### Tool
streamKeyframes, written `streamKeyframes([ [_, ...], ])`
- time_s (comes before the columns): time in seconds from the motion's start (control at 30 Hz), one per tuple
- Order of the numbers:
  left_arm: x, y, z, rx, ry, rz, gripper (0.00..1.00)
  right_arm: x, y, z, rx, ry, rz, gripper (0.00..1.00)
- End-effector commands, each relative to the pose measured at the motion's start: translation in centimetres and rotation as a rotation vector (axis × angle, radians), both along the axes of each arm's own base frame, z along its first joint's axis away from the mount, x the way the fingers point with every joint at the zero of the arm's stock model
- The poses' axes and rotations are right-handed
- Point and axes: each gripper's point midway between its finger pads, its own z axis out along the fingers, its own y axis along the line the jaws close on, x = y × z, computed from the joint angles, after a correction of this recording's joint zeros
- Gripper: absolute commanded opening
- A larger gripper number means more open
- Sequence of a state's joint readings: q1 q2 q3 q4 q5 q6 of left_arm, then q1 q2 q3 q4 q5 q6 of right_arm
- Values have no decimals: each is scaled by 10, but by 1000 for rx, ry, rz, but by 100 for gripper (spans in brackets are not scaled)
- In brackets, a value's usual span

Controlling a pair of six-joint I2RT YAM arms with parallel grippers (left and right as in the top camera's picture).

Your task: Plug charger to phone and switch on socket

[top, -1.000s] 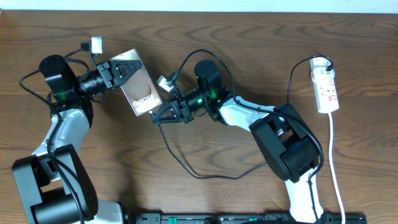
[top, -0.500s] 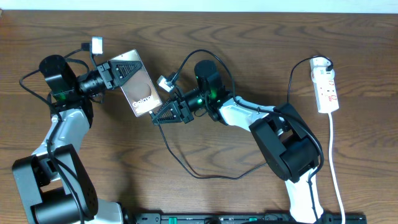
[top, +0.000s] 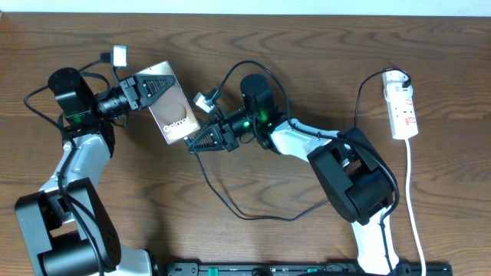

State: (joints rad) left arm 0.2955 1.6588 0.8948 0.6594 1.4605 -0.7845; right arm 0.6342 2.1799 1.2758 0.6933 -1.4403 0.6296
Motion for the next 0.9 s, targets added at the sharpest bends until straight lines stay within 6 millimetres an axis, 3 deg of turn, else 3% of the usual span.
streamKeyframes([
  [0.0, -6, -11, 7, 13, -47, -48, 7, 12, -1, 3, -9, 11, -51, 1],
  [0.2, -1, -26, 5, 27, -54, -40, 7, 15, 0, 2, -18, 24, -64, 1],
  [0.87, -1, -27, 6, 28, -61, -42, 7, 43, -12, 1, -38, 50, -165, 1],
])
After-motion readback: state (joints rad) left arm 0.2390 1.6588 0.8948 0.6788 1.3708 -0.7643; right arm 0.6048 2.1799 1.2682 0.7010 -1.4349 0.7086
